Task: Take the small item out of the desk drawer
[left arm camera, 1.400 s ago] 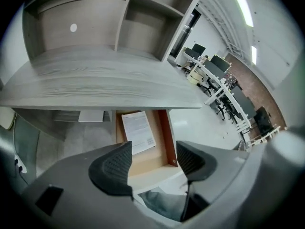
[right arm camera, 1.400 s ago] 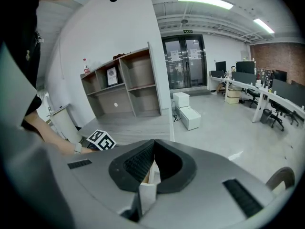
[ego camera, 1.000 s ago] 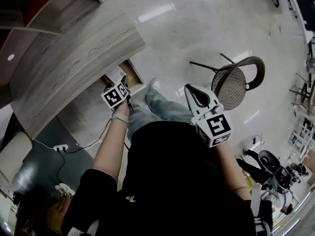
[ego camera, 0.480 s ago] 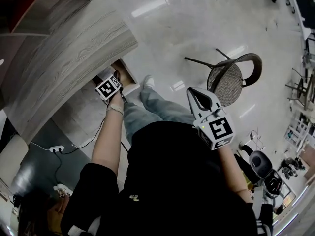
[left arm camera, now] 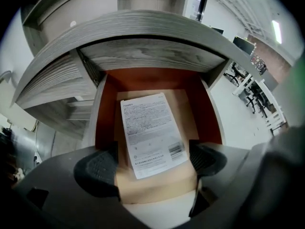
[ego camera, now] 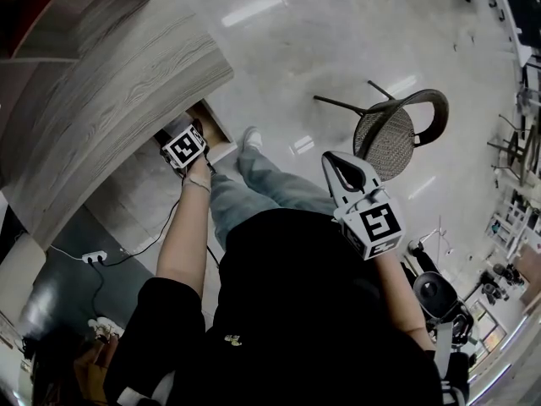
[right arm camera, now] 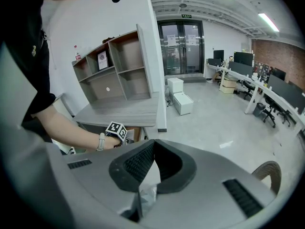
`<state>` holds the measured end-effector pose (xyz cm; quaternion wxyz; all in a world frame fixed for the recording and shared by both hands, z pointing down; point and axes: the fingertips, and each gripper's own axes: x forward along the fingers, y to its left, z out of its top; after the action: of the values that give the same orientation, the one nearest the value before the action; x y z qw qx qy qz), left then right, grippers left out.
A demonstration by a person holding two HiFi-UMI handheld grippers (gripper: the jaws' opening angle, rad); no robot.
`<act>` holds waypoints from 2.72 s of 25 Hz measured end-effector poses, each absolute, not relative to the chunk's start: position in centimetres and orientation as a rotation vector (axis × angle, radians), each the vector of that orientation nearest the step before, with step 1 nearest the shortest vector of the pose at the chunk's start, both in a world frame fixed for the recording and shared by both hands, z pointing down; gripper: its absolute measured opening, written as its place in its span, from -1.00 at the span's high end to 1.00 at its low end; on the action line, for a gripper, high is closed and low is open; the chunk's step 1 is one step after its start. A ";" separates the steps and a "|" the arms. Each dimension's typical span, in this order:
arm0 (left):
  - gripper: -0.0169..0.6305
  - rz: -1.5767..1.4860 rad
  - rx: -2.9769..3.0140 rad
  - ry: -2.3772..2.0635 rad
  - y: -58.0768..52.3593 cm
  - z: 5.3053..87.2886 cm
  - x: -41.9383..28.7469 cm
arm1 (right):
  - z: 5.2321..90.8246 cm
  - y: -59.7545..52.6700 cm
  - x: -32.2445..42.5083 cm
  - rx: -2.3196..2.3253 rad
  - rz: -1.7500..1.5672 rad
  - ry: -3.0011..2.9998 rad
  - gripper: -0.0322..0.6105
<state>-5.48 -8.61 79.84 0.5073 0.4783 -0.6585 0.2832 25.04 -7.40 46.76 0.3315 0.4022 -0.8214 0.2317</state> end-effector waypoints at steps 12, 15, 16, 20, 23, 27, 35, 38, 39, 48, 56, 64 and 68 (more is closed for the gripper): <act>-0.45 0.652 1.085 -1.554 -9.0 82.4 -5.5 | 47.0 -7.1 25.4 1.057 0.588 -2.124 0.91; -0.45 0.655 1.101 -1.558 -9.1 82.3 -5.5 | 46.9 -7.1 25.6 1.066 0.588 -2.119 0.91; -0.45 0.658 1.101 -1.560 -9.1 82.2 -5.5 | 46.9 -7.1 25.6 1.067 0.588 -2.119 0.91; -0.45 0.686 1.110 -1.542 -8.7 82.0 -5.5 | 46.7 -6.9 25.2 1.069 0.588 -2.123 0.91; -0.44 0.698 1.145 -1.523 -8.6 81.4 -5.2 | 46.5 -6.8 25.1 1.076 0.582 -2.132 0.91; -0.39 0.705 1.161 -1.495 -7.8 80.7 -4.9 | 46.2 -6.6 24.3 1.074 0.585 -2.148 0.91; -0.38 0.730 1.244 -1.432 -5.5 78.8 -4.1 | 45.1 -5.8 22.3 1.078 0.573 -2.181 0.91; -0.36 0.732 1.276 -1.411 -4.8 77.8 -3.7 | 44.7 -5.3 21.5 1.080 0.573 -2.194 0.91; -0.36 0.737 1.288 -1.401 -4.6 77.5 -3.6 | 44.6 -5.1 21.2 1.080 0.574 -2.198 0.91; -0.36 0.827 1.337 -1.315 -2.7 78.4 -3.5 | 44.1 -3.6 20.4 1.102 0.557 -2.189 0.91; -0.36 0.846 1.340 -1.322 -4.1 80.5 -2.8 | 44.6 -3.3 21.6 1.112 0.573 -2.137 0.91; -0.36 0.830 1.318 -1.314 -5.5 82.4 -2.0 | 45.5 -3.5 22.8 1.119 0.586 -2.104 0.91; -0.37 0.805 1.329 -1.358 -6.6 82.3 -2.4 | 45.9 -3.6 23.2 1.119 0.593 -2.096 0.91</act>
<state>-2.35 -6.64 82.25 0.5134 0.5528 -0.5646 0.3346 23.18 -3.64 45.92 0.3395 0.4300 -0.8050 0.2277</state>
